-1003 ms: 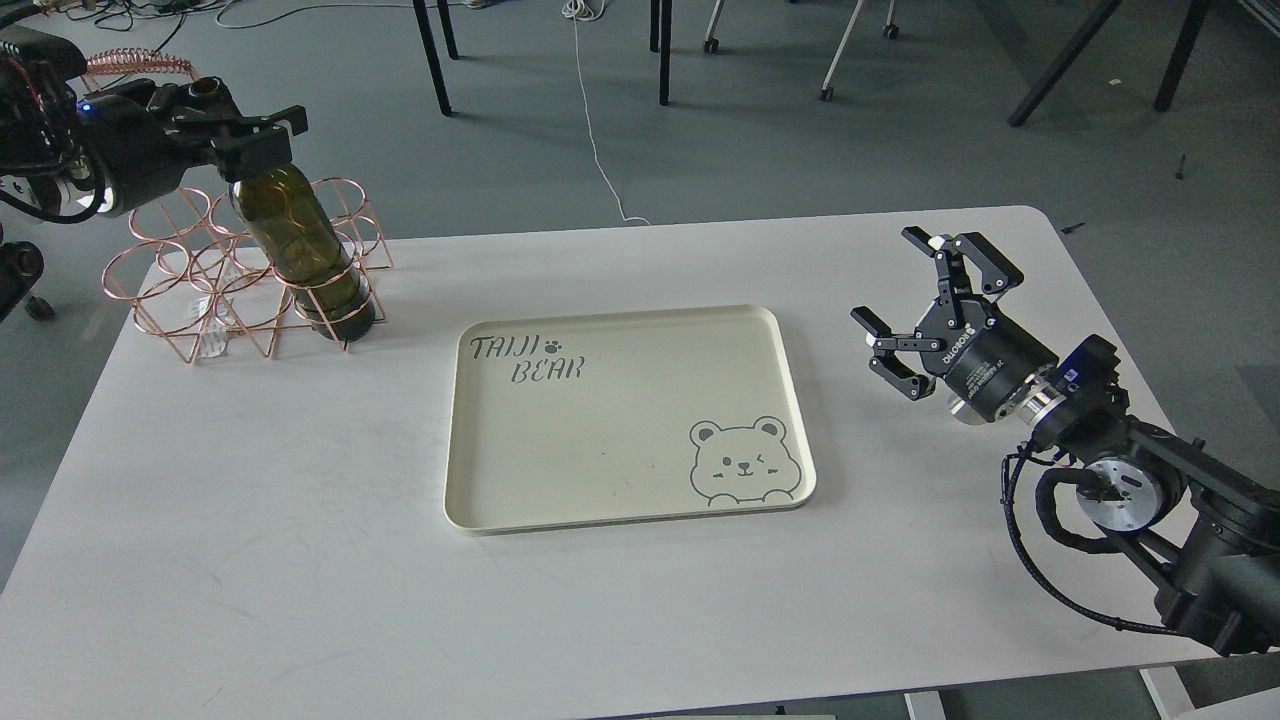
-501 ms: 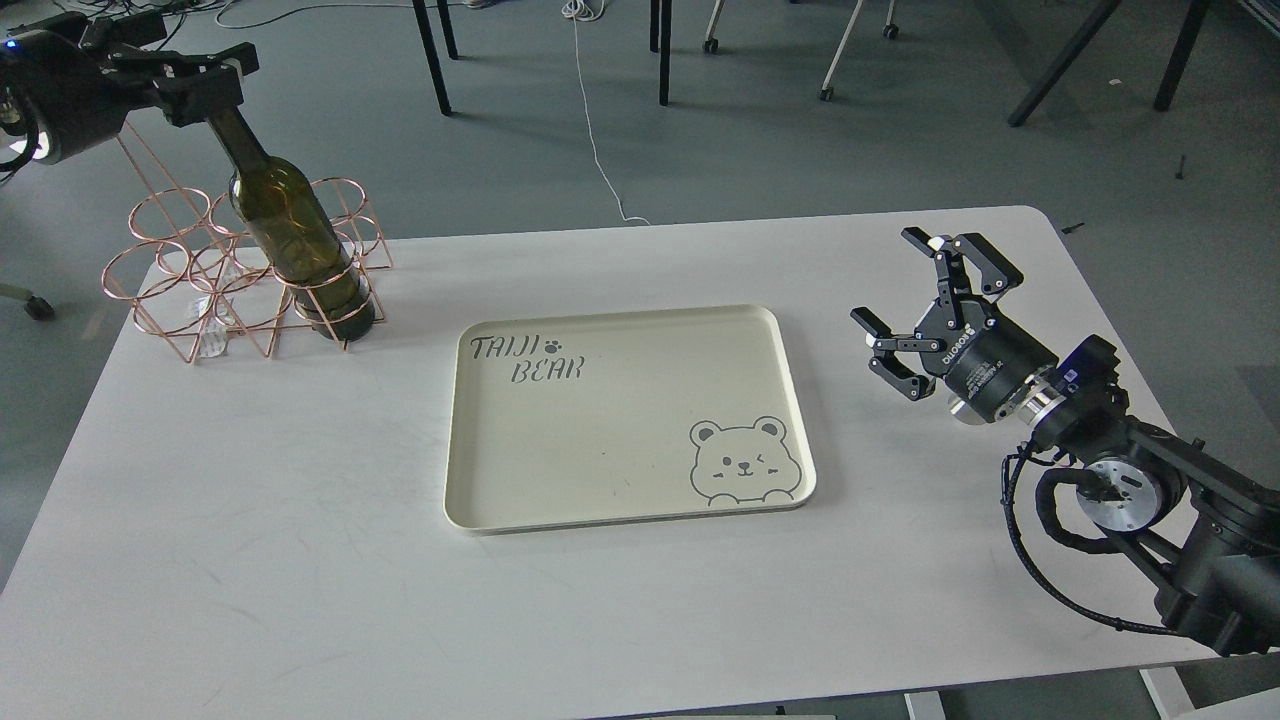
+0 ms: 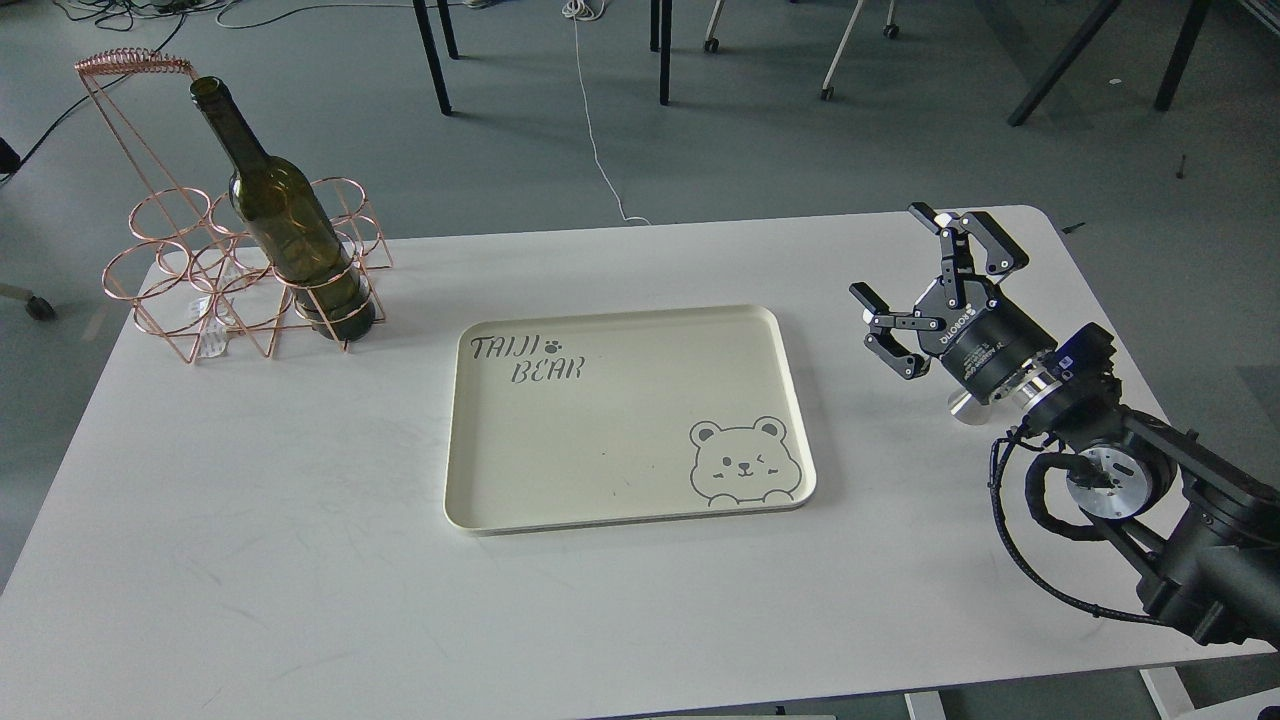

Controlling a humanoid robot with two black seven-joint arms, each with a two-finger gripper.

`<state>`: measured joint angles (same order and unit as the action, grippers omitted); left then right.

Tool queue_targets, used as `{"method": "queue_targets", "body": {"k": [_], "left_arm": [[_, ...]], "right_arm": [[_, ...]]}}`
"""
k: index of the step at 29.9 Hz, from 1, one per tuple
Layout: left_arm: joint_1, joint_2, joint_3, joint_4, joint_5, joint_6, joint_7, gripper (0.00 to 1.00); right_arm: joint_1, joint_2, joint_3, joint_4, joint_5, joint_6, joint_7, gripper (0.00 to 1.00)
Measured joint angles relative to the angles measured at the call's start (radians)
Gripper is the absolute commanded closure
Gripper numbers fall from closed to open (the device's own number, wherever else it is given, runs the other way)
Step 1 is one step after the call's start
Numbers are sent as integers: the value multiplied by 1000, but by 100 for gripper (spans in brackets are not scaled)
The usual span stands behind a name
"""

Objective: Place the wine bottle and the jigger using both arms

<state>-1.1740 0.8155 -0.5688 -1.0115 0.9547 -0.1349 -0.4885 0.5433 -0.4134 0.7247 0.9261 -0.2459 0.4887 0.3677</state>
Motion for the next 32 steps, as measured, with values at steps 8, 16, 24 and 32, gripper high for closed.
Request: {"method": "queue_targets", "body": {"k": [8, 16, 24, 32], "left_arm": [[263, -77, -43, -232, -238, 0, 0, 2], [607, -321, -351, -262, -356, -58, 133, 2], [919, -455, -528, -253, -407, -180, 279, 2], [1023, -521, -600, -234, -401, -207, 281, 2]], "right_arm": [[0, 12, 33, -18, 15, 0, -4, 1], [-18, 22, 40, -25, 19, 0, -5, 1], [-47, 38, 53, -17, 19, 0, -1, 1], [-50, 67, 52, -16, 19, 0, -1, 1]]}}
